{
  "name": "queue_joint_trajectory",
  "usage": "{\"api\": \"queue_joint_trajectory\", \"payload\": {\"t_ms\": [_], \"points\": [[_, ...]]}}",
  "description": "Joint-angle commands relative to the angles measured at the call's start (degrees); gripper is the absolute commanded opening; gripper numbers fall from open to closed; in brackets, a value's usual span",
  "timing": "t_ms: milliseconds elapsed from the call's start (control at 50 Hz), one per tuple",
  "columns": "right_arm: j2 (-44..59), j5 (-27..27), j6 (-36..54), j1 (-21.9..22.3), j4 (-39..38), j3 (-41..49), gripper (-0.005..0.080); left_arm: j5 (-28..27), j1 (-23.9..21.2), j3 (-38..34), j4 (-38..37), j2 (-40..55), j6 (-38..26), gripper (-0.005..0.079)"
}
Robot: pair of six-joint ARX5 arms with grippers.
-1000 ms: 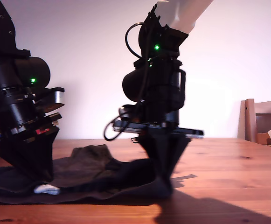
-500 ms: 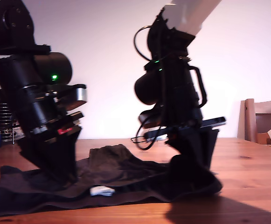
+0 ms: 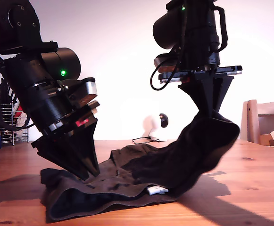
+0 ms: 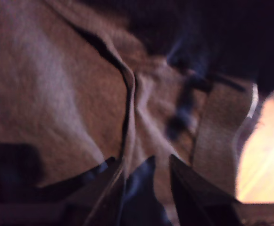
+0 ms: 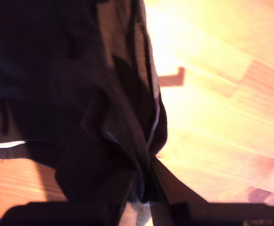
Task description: Fold the underwear in front of you. After folding it, place it to the left side.
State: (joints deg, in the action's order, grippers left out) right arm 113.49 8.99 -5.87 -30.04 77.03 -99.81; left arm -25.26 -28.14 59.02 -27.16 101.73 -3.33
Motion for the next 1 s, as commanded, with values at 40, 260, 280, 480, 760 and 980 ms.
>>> {"api": "queue_joint_trajectory", "payload": {"t_ms": [40, 260, 280, 480, 760, 980], "points": [[0.55, 0.13, 0.33, 0.00, 0.15, -0.11, -0.0013, -1.31, -0.37, 1.03, 0.20, -1.70, 0.50, 0.0228], [0.55, 0.07, -0.17, -2.62, 0.26, -1.99, -0.0013, -0.20, 0.28, 2.05, -0.96, -8.46, 0.28, 0.0226], [0.55, 0.11, -0.17, -2.89, 0.26, -2.12, -0.0013, 0.37, 0.31, 2.05, -1.22, -9.01, 0.28, 0.0226], [0.55, 0.11, -0.83, -5.68, 0.09, -3.54, -0.0013, 5.09, 1.49, 2.05, -7.21, -10.34, -0.15, 0.0226], [0.55, -3.91, -2.71, -9.33, -2.45, -4.94, -0.0013, 11.19, 2.54, 2.05, -12.35, -10.34, -1.57, 0.0214], [0.55, -8.31, -3.61, -12.90, -6.45, -4.94, -0.0013, 16.70, 4.50, 2.05, -16.15, -10.34, -2.75, 0.0214]]}}
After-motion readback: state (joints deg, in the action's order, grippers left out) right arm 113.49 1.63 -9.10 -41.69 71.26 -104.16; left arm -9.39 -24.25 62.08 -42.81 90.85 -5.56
